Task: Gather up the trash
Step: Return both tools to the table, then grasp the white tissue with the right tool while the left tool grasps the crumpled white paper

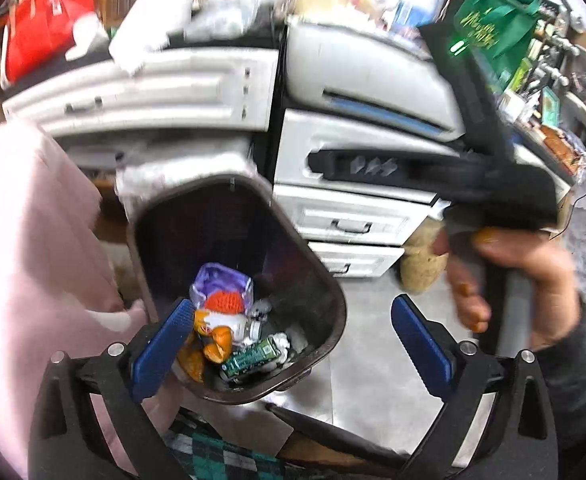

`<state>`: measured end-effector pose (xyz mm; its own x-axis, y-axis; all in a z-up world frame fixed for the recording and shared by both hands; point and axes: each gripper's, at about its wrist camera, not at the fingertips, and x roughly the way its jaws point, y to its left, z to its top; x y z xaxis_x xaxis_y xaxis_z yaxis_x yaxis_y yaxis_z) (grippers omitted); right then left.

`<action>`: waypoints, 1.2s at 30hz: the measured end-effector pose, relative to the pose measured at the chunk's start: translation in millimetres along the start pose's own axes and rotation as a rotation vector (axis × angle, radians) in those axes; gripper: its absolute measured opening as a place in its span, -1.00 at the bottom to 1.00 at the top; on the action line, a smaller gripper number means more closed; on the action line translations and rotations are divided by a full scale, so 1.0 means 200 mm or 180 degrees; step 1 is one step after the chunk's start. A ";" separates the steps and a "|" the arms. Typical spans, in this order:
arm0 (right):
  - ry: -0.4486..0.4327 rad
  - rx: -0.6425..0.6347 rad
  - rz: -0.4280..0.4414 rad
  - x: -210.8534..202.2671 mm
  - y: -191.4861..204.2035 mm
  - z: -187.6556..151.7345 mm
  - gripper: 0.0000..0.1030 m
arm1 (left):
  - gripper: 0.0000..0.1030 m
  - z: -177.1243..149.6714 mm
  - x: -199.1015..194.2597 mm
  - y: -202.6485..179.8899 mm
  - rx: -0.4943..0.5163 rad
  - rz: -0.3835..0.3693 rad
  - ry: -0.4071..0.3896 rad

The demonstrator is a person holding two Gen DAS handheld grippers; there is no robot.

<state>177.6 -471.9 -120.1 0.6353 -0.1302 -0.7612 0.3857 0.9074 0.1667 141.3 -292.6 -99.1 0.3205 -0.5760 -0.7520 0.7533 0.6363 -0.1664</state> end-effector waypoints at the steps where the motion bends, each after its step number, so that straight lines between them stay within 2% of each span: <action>1: -0.0014 -0.0046 0.0038 -0.02 0.03 0.01 0.59 | 0.89 0.01 -0.04 0.00 0.0006 -0.0013 -0.0043; 5: -0.0060 -0.0200 0.0241 -0.07 0.18 0.04 0.64 | 0.89 0.01 -0.25 0.04 0.0016 0.0039 -0.0290; 8: -0.0078 -0.0423 0.0407 -0.11 0.35 0.06 0.64 | 0.89 0.00 -0.40 0.10 -0.0020 0.0201 -0.0494; 14: -0.0044 -0.0852 0.0715 -0.15 0.70 0.07 0.65 | 0.89 -0.06 -0.60 0.39 -0.0323 0.0483 -0.0543; 18: -0.0023 -0.1200 0.0915 -0.14 0.98 0.07 0.65 | 0.89 -0.15 -0.75 0.66 -0.0627 0.0866 -0.0628; 26: 0.0105 -0.1764 0.1247 -0.04 1.53 0.10 0.65 | 0.88 -0.31 -0.99 1.21 -0.0979 0.1685 -0.0609; 31: 0.0193 -0.2018 0.1353 0.04 1.84 0.14 0.65 | 0.88 -0.33 -1.06 1.52 -0.1082 0.1992 -0.0491; 36: 0.0236 -0.2164 0.1334 0.13 2.05 0.20 0.65 | 0.88 -0.31 -1.05 1.79 -0.1168 0.2082 -0.0350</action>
<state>379.6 -118.3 -46.5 0.5818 0.2805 -0.7635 -0.3823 0.9228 0.0477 309.1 88.3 -39.9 0.7063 -0.0581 -0.7055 0.1566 0.9848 0.0756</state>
